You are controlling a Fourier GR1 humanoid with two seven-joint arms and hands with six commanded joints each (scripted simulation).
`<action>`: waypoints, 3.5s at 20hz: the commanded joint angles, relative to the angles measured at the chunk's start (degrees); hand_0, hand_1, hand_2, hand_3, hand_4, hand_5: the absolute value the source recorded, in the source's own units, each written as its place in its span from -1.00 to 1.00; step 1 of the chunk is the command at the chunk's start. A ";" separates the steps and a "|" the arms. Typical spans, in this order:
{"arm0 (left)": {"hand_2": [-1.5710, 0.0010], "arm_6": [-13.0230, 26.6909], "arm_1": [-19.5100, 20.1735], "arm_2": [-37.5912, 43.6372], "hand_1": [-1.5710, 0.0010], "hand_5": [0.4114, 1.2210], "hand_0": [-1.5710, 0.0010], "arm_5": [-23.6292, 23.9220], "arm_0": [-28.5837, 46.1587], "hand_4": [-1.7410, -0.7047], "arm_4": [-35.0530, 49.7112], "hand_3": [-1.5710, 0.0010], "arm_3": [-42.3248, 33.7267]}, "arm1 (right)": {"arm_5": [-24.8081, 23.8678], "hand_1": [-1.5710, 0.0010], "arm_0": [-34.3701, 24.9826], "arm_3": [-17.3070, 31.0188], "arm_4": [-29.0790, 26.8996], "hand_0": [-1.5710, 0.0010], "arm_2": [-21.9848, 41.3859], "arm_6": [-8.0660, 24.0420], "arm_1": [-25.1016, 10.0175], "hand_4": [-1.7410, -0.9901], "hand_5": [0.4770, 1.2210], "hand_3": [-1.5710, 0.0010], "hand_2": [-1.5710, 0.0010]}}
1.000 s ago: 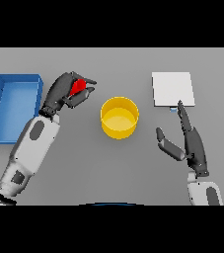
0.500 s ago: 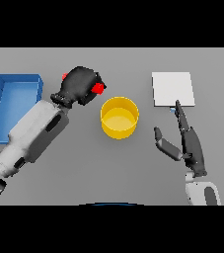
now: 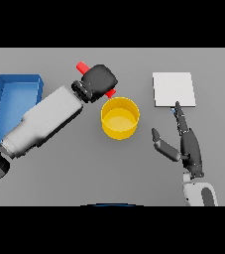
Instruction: Pick up the red beaker and tilt it to pour out 1 green nut into yellow bowl. Pick up the yellow bowl and place it on the metallic measuring scale.
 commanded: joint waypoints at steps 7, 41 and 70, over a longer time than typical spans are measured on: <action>-1.00 -1.03 -1.02 -10.33 -1.00 1.00 -1.00 -3.69 -7.12 -0.98 -5.78 -1.00 4.50 | -0.93 1.00 -0.28 0.49 1.95 1.00 0.15 -0.44 -0.69 0.47 -0.54 1.00 1.00; -1.00 -0.50 7.46 -4.56 -1.00 1.00 -1.00 5.97 -36.79 -0.99 17.66 -0.80 36.03 | -2.78 1.00 -1.81 1.15 4.42 1.00 0.53 -1.62 -0.94 0.59 -0.58 1.00 1.00; -1.00 29.08 29.19 13.86 -1.00 0.82 -1.00 42.54 20.22 -1.00 75.02 -0.76 -2.29 | 1.98 1.00 -3.48 3.03 -0.96 1.00 -0.17 -3.08 -1.92 0.50 -0.44 1.00 1.00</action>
